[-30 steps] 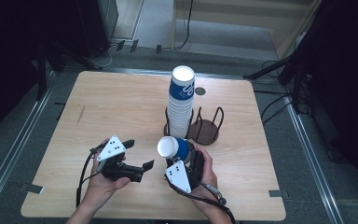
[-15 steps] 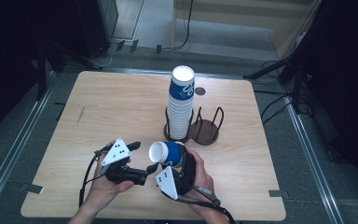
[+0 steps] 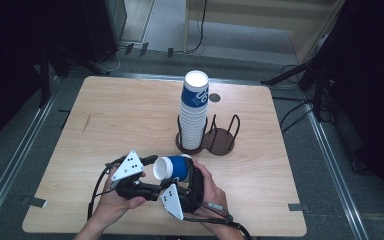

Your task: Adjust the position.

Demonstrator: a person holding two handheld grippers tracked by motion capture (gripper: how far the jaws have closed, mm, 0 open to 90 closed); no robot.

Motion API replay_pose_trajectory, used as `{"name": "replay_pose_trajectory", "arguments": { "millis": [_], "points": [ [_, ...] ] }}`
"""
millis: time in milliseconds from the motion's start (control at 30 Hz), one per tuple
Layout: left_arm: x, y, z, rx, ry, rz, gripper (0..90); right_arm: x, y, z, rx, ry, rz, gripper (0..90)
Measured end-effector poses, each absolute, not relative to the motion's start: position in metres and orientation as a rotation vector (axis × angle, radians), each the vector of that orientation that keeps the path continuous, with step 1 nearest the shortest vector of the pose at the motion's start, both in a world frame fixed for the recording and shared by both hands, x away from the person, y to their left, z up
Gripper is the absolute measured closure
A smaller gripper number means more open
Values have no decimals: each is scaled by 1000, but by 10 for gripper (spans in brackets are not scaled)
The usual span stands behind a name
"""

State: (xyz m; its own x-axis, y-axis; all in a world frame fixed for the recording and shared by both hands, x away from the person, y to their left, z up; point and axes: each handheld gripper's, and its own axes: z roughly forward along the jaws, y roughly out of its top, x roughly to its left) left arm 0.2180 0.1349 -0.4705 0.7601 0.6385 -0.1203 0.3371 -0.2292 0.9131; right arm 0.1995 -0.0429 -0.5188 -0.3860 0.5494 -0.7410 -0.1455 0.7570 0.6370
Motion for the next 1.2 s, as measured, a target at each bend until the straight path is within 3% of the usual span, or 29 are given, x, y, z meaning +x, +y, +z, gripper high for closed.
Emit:
{"name": "replay_pose_trajectory", "arguments": {
  "millis": [167,367,633,867,1200],
  "points": [
    [218,133,-471,1841,750,327,173,197,-41,-521,279,1824,764,204],
    [218,135,-470,1829,758,295,262,196,-41,-521,256,1816,767,199],
    [219,137,-469,1821,752,271,279,195,-41,-521,257,1816,780,181],
    [218,140,-468,1806,739,269,286,194,-44,-516,286,1844,812,90],
    [221,149,-467,1756,789,272,289,191,-45,-506,287,1858,878,27]
  ]
}}
